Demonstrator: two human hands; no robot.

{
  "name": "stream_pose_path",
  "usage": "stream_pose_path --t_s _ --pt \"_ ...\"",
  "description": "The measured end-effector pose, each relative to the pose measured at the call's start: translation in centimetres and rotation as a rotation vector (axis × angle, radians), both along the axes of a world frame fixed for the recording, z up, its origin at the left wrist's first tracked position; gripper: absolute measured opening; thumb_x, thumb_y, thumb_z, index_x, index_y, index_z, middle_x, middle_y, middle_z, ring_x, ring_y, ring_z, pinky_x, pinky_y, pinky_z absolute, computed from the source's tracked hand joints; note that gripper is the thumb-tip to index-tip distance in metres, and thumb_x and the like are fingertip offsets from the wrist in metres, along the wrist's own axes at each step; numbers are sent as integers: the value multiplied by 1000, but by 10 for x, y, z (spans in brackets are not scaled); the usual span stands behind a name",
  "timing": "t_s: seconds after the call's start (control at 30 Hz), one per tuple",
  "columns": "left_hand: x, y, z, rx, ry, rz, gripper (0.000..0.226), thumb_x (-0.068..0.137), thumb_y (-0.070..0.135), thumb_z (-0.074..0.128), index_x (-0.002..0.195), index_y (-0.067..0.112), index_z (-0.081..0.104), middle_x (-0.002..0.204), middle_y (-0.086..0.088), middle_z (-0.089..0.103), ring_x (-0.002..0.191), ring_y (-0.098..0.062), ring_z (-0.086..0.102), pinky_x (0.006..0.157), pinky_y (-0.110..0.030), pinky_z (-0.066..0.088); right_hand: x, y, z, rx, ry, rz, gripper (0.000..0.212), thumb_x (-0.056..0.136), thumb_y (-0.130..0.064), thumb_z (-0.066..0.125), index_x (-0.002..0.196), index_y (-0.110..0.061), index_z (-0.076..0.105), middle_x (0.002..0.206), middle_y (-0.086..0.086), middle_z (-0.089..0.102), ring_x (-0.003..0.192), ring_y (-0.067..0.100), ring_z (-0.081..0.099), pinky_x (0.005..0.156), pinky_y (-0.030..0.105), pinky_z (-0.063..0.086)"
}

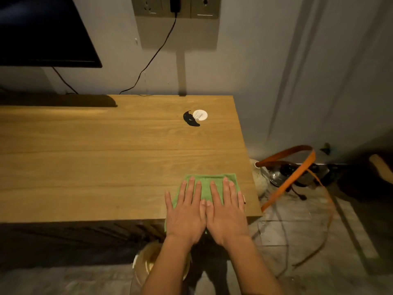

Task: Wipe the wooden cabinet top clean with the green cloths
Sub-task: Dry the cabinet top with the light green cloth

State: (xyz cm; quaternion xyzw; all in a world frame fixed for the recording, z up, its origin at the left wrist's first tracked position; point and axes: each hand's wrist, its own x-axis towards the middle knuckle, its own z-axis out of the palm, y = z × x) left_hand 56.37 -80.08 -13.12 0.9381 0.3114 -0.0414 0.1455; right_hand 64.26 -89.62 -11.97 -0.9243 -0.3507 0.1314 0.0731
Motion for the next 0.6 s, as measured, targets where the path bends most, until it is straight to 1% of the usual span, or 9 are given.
stream_pose_path --t_s 0.13,0.23,0.37,0.5,0.6 --pt "-27 -44 6 42 75 -48 61 95 47 -6 153 30 -16 160 9 -27 145 -14 -30 113 -57 -22 -29 -46 6 -43 4 -2 61 103 -48 11 155 -30 -14 162 9 -25 148 24 -24 120 43 -15" --pt "-32 -53 12 48 98 -65 60 97 48 -3 154 30 -13 160 11 -24 146 -13 -26 112 -58 -24 -31 -59 11 -60 38 -2 61 102 -50 10 155 -30 -14 161 8 -26 148 23 -26 120 43 -16" --pt "-27 -52 17 45 113 -62 58 99 49 0 152 32 -16 159 11 -25 146 -11 -24 110 -57 -27 -27 -55 14 -78 54 2 61 103 -48 9 155 -28 -15 160 10 -27 147 24 -26 119 43 -17" --pt "-11 -41 12 23 126 -83 58 99 48 -2 150 31 -22 157 10 -32 144 -13 -30 111 -58 -25 -11 -46 6 -89 51 7 61 103 -50 7 151 -28 -23 157 11 -33 144 25 -32 118 42 -19" --pt "14 -23 8 1 95 -99 57 98 47 -5 150 32 -22 157 11 -33 143 -11 -31 112 -58 -24 18 -34 2 -73 57 9 60 102 -51 4 150 -29 -25 156 10 -35 143 24 -34 118 42 -20"
